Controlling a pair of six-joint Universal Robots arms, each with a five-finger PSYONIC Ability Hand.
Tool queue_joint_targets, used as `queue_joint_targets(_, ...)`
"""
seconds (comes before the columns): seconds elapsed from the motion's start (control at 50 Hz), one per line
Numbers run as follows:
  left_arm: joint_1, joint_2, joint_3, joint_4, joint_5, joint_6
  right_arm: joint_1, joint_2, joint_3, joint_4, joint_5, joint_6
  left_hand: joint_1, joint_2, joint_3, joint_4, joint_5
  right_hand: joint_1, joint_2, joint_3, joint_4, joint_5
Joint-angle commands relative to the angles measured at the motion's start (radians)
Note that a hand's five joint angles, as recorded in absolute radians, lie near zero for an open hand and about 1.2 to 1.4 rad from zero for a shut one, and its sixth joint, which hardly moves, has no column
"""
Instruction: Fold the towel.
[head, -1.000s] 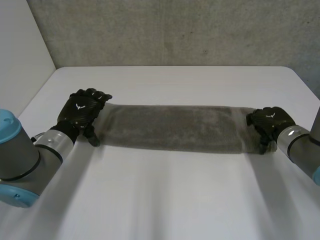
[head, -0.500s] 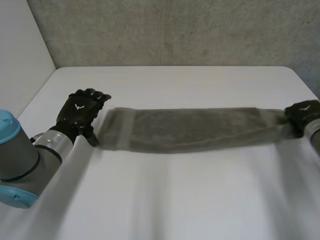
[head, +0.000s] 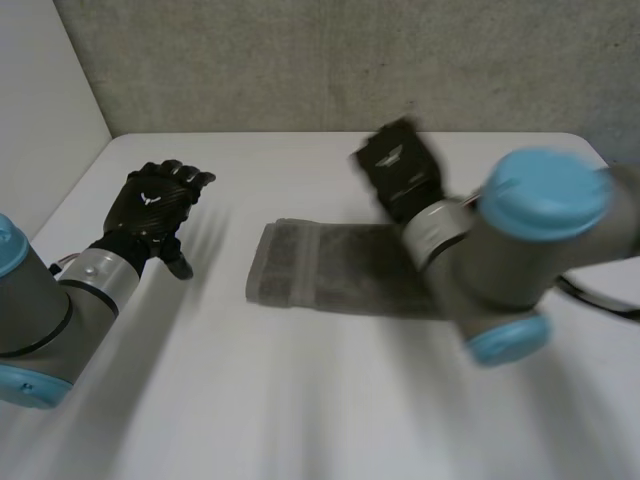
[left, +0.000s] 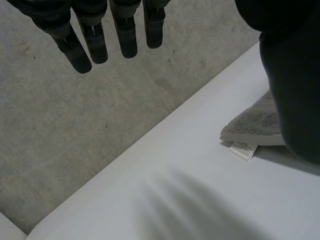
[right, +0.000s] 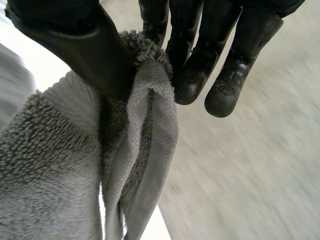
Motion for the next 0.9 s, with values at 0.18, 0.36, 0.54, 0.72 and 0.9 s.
queue_joint_targets(0.18, -0.011, -0.011, -0.001, 0.003, 0.002, 0.003, 0.139, 0.193, -0.016, 0.002, -0.102, -0.056, -0.091, -0.081, -0.066, -0.082, -0.22, -1.018, -1.015, -1.04, -1.046, -1.037)
queue_joint_targets(0.36, -0.014, -0.01, 0.004, 0.005, -0.001, 0.005, -0.027, -0.009, 0.065, 0.019, -0.043, 0.248, -0.088, -0.078, -0.063, -0.08, -0.217, -1.137, -1.134, -1.159, -1.165, -1.156)
queue_joint_targets(0.54, -0.093, -0.011, 0.035, 0.003, -0.004, 0.0, -0.196, -0.112, 0.203, 0.143, -0.048, 0.343, -0.065, -0.054, -0.04, -0.056, -0.193, -1.137, -1.134, -1.159, -1.165, -1.156)
queue_joint_targets(0.72, -0.239, -0.037, 0.09, -0.006, -0.016, -0.002, -0.245, -0.111, 0.281, 0.159, -0.059, 0.342, -0.059, -0.048, -0.034, -0.05, -0.187, -1.137, -1.134, -1.159, -1.165, -1.156)
queue_joint_targets(0.9, -0.44, -0.137, 0.219, -0.017, -0.025, -0.027, -0.245, -0.109, 0.315, 0.149, -0.057, 0.34, -0.056, -0.045, -0.031, -0.047, -0.184, -1.137, -1.134, -1.159, -1.165, -1.156)
